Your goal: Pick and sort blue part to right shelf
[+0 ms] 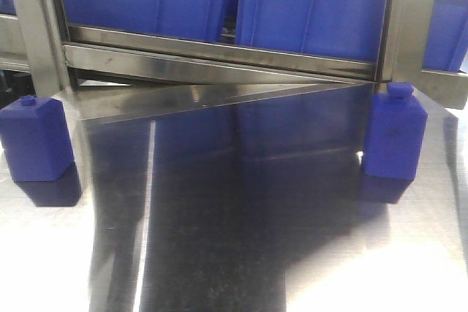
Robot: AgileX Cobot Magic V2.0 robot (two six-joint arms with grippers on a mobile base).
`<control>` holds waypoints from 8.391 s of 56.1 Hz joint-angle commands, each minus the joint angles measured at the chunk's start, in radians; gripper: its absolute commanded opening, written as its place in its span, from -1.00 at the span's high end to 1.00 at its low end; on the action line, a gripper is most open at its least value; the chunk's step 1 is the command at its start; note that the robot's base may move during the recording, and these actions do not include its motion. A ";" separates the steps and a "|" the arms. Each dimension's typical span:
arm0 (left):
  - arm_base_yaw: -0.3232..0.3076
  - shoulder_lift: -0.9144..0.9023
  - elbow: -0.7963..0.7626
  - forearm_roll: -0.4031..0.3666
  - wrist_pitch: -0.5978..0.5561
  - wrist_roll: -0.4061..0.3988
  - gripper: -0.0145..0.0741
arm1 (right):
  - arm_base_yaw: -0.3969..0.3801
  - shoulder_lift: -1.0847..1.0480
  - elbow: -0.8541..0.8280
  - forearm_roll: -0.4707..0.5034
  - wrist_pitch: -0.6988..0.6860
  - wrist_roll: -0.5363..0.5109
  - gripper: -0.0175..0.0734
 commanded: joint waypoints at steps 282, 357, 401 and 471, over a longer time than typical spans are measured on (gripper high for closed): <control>-0.274 0.147 -0.004 0.105 -0.038 -0.100 -0.17 | 0.200 1.124 -1.204 0.114 0.850 0.075 -0.67; -0.274 0.147 -0.004 0.105 -0.036 -0.100 -0.15 | 0.452 1.781 -1.432 -0.334 1.028 0.761 -0.66; -0.159 0.147 -0.004 0.199 0.028 -0.137 -0.15 | 0.454 1.748 -1.384 -0.325 0.908 0.610 0.09; -0.116 -0.187 0.046 0.263 0.170 -0.135 -0.15 | 0.454 0.308 -0.489 -0.596 0.462 0.518 0.09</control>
